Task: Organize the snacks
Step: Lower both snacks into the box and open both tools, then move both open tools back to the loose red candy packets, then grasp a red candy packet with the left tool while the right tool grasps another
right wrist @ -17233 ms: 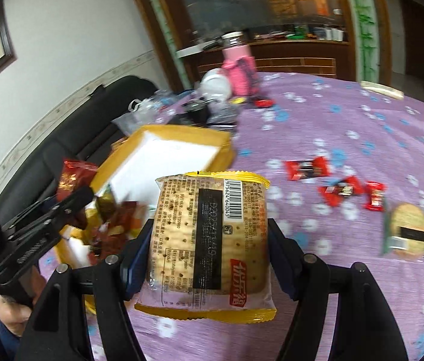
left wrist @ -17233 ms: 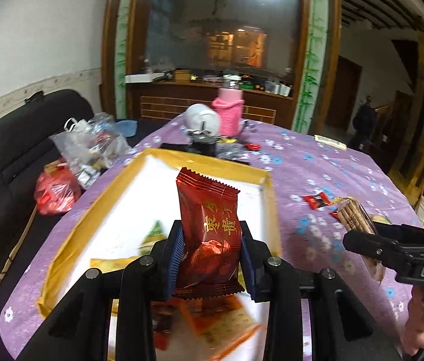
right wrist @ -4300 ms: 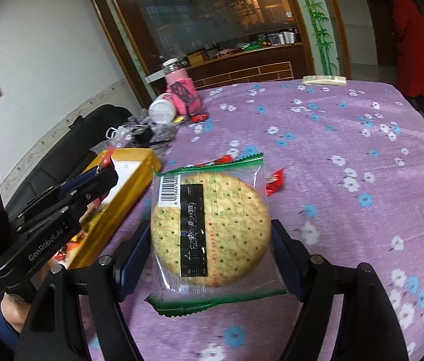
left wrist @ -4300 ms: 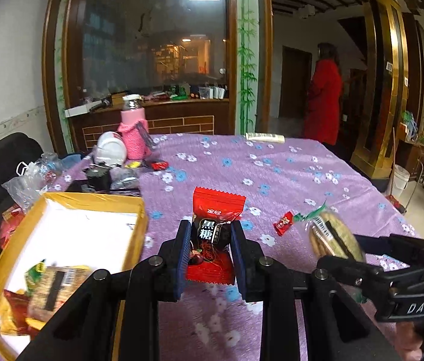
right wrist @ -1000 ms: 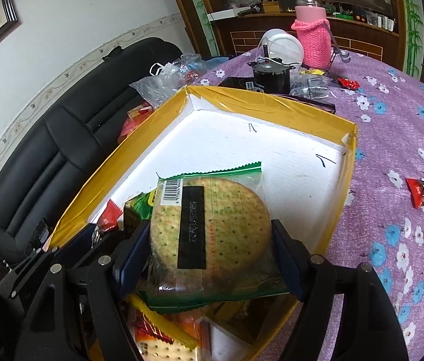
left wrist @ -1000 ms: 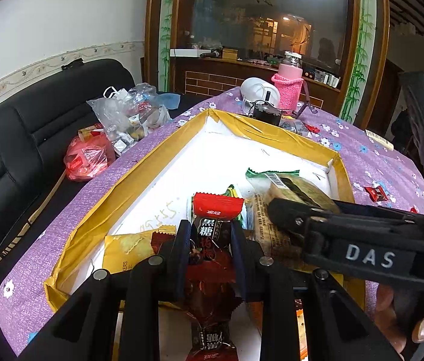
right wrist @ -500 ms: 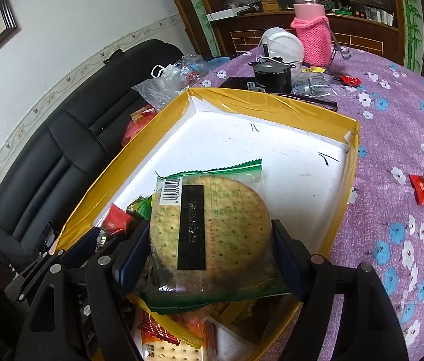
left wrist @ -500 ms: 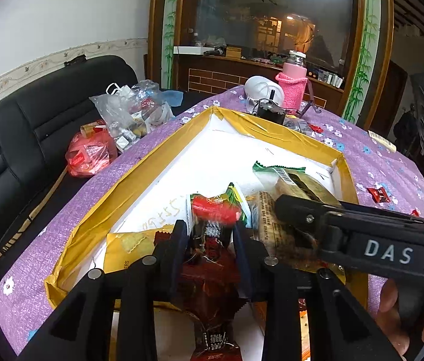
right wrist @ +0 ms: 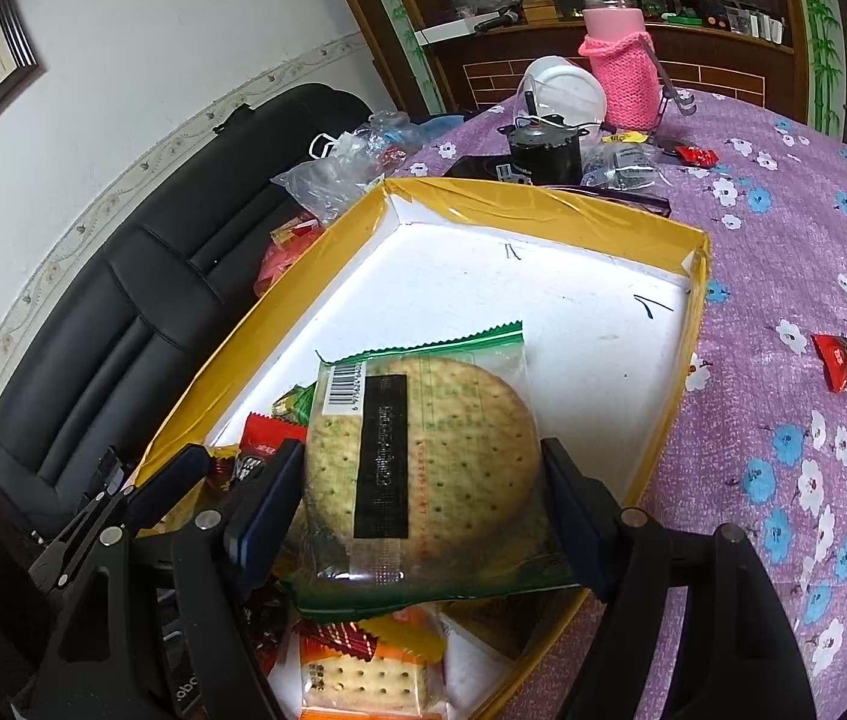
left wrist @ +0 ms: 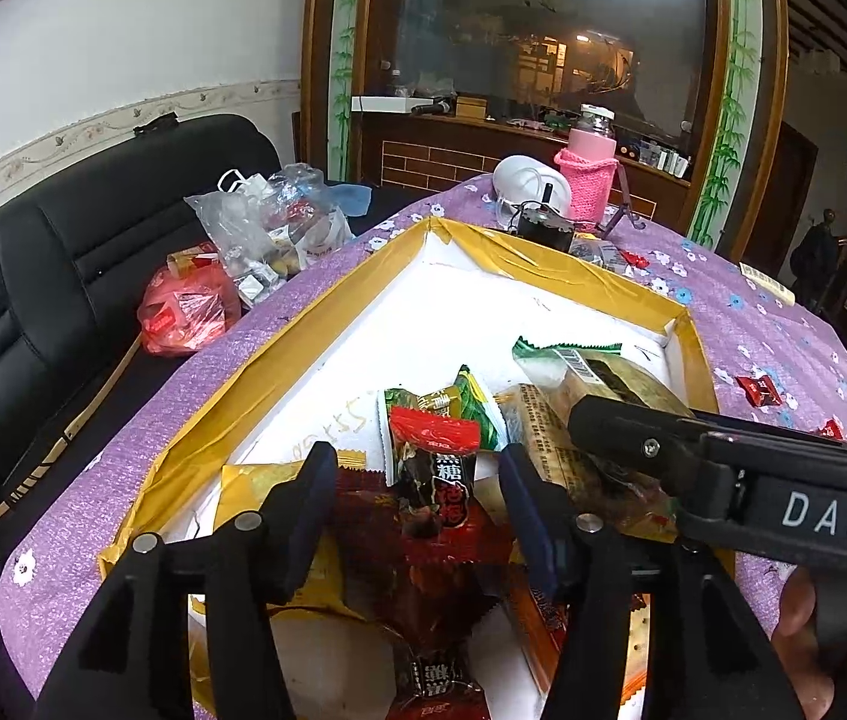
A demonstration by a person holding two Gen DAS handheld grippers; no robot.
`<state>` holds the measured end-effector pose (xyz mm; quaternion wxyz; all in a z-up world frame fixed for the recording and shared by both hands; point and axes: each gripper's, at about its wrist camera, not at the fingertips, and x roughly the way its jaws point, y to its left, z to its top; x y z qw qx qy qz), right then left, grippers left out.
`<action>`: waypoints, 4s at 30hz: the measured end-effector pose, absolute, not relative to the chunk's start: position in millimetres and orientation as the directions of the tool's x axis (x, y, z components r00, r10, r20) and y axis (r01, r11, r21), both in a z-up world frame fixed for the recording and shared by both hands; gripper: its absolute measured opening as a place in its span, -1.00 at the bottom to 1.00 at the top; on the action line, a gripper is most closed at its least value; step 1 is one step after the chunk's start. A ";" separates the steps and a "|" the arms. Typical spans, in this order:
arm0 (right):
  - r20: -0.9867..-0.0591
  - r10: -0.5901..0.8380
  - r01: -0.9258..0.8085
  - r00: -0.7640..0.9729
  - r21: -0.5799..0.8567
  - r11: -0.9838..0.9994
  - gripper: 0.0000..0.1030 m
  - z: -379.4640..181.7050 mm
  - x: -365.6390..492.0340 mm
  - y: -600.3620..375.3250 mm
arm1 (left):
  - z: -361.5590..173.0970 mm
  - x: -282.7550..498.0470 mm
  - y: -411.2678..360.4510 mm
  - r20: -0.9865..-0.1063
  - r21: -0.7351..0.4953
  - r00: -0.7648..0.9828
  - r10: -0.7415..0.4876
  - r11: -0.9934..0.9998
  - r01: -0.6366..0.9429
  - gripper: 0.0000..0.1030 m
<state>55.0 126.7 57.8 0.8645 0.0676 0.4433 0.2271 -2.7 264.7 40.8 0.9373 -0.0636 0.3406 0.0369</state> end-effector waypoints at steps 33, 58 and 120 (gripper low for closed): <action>-0.638 0.528 -0.319 0.560 0.422 0.849 0.49 94.5 18.2 67.2 | 73.6 -23.0 240.7 -0.584 -0.019 0.809 0.067 0.995 -0.096 0.43; -0.683 0.293 0.271 0.669 0.591 0.760 -0.47 58.0 18.1 -195.2 | 119.6 13.5 120.2 -0.665 -0.117 0.664 -0.342 0.925 0.360 0.05; -0.708 0.302 0.302 0.639 0.592 0.747 -0.32 28.0 40.7 -204.2 | 12.3 96.1 23.6 -0.766 -0.263 0.489 -0.417 0.898 0.354 -0.77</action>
